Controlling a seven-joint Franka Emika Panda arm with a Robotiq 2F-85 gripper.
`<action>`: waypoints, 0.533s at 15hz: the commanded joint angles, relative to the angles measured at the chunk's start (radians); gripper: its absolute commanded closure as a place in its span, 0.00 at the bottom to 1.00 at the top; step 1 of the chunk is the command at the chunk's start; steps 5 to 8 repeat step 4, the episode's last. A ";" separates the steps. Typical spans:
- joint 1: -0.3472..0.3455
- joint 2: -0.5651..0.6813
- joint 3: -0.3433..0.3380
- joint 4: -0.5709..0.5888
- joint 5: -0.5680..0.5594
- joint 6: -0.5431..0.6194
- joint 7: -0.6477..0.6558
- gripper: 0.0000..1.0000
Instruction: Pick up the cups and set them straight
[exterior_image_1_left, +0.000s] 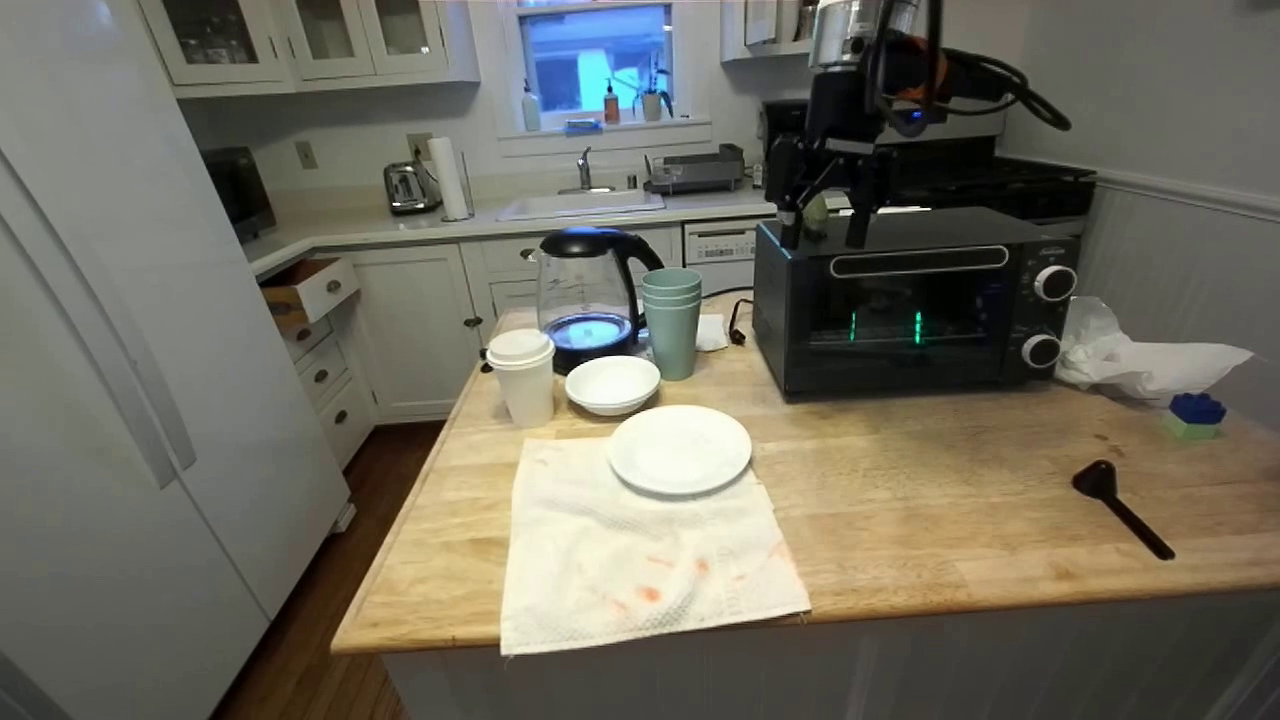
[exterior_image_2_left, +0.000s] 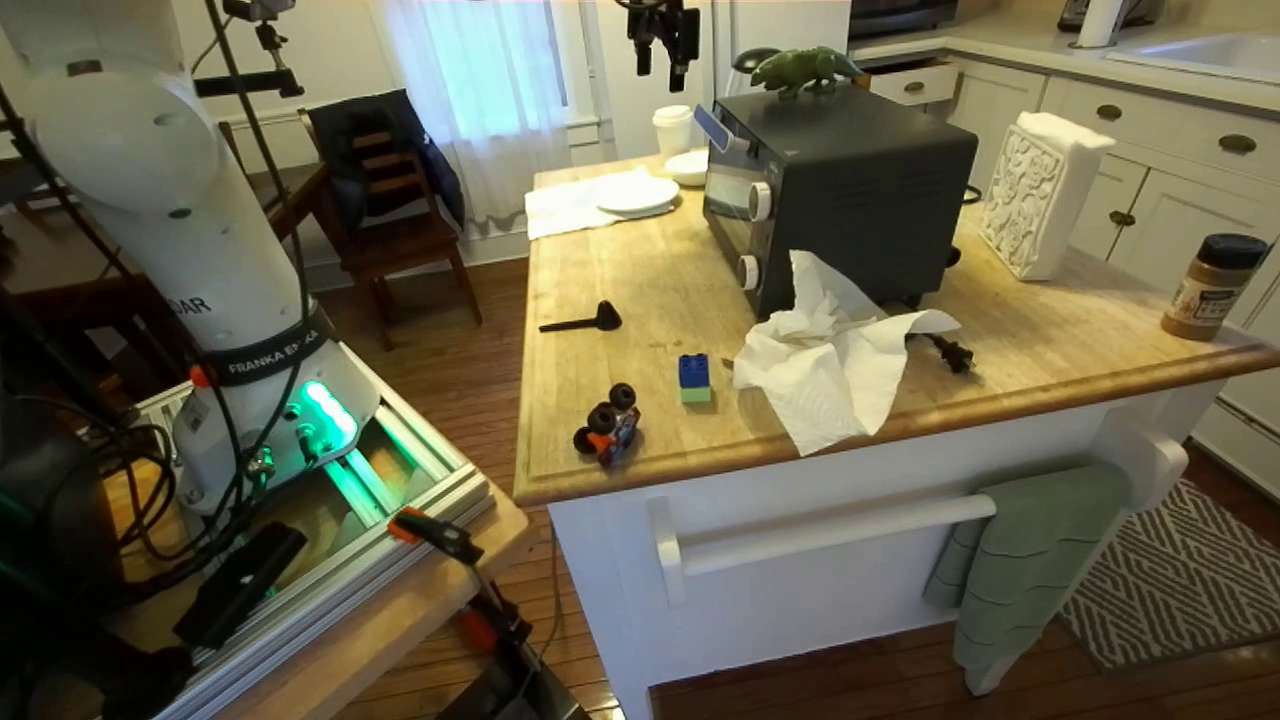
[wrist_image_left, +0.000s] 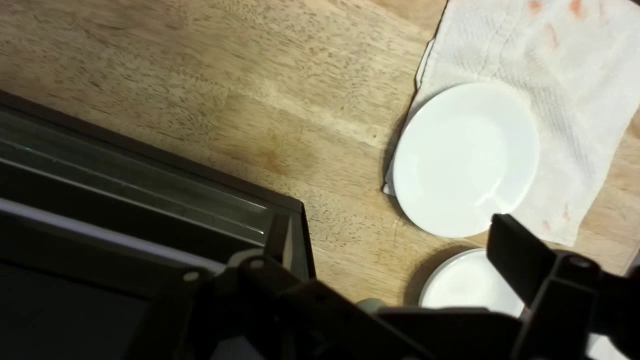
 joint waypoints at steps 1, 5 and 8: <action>0.005 0.000 -0.006 0.003 0.002 -0.006 -0.001 0.00; 0.005 0.005 -0.006 0.011 0.002 -0.006 -0.001 0.00; 0.005 0.005 -0.006 0.011 0.002 -0.006 -0.001 0.00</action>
